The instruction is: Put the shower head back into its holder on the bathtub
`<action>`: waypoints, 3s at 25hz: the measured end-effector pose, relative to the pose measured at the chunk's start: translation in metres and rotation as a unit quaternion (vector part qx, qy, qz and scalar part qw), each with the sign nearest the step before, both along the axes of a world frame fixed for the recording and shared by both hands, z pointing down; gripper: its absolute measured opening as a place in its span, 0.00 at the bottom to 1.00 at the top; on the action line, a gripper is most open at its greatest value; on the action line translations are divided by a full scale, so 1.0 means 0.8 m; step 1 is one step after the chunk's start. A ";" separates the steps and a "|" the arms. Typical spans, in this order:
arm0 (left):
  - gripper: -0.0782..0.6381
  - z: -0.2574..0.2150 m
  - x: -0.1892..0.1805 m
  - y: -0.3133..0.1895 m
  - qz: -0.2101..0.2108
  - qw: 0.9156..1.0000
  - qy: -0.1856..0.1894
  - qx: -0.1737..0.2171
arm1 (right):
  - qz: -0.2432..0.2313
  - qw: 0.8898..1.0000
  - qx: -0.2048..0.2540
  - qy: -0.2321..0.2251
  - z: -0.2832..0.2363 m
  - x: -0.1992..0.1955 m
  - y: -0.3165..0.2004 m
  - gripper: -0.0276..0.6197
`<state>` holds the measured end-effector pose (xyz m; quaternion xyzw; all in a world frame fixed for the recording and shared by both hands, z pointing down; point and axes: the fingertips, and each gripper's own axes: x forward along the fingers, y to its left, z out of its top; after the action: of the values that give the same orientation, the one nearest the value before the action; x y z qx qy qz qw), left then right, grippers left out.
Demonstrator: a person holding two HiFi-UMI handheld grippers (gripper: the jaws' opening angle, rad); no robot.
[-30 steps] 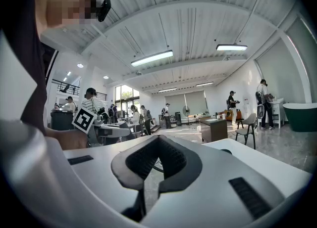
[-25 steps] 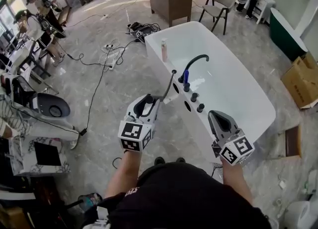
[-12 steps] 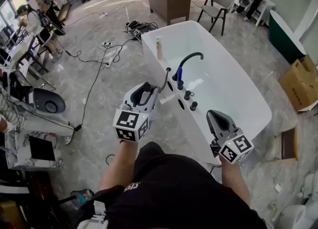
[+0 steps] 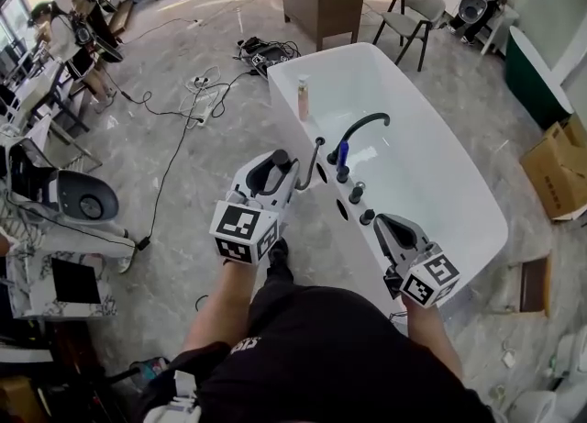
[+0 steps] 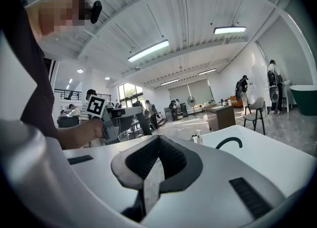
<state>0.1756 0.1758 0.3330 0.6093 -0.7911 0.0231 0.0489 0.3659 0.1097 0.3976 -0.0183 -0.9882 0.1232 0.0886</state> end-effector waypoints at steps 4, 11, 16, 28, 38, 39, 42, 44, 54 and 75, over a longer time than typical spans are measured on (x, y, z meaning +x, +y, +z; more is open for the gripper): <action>0.31 0.012 -0.079 -0.036 0.013 1.000 0.005 -0.011 | 0.017 1.000 -0.013 -0.003 -0.001 -0.086 -0.028 0.07; 0.31 0.021 -0.179 -0.107 0.057 0.998 0.003 -0.023 | 0.046 0.998 -0.034 0.009 0.005 -0.197 -0.080 0.07; 0.31 0.036 -0.246 -0.127 0.064 0.997 0.014 -0.030 | 0.048 0.998 -0.039 0.018 0.010 -0.266 -0.090 0.07; 0.31 0.083 -0.365 -0.144 0.073 0.994 0.037 -0.066 | 0.060 0.995 -0.069 0.037 0.036 -0.398 -0.117 0.07; 0.31 0.113 -0.408 -0.236 0.081 0.992 0.049 -0.088 | 0.052 0.994 -0.086 0.046 0.067 -0.451 -0.204 0.07; 0.31 0.113 -0.409 -0.251 0.084 0.991 0.048 -0.090 | 0.053 0.994 -0.088 0.045 0.068 -0.453 -0.219 0.07; 0.31 0.105 -0.416 -0.297 0.088 0.991 0.040 -0.096 | 0.053 0.993 -0.096 0.041 0.069 -0.461 -0.264 0.07; 0.31 0.098 -0.429 -0.328 0.087 0.990 0.036 -0.101 | 0.045 0.993 -0.102 0.037 0.068 -0.473 -0.290 0.07; 0.31 0.086 -0.453 -0.408 0.104 0.988 0.018 -0.114 | 0.056 0.990 -0.119 0.056 0.085 -0.486 -0.354 0.07; 0.31 0.018 -0.441 -0.489 0.346 0.938 -0.014 -0.022 | 0.236 0.966 -0.096 0.043 0.083 -0.532 -0.332 0.07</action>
<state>-0.1773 -0.2152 0.3474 0.8439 -0.5310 0.0649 0.0400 -0.0600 -0.1562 0.4636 0.2120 -0.9434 0.2354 0.0978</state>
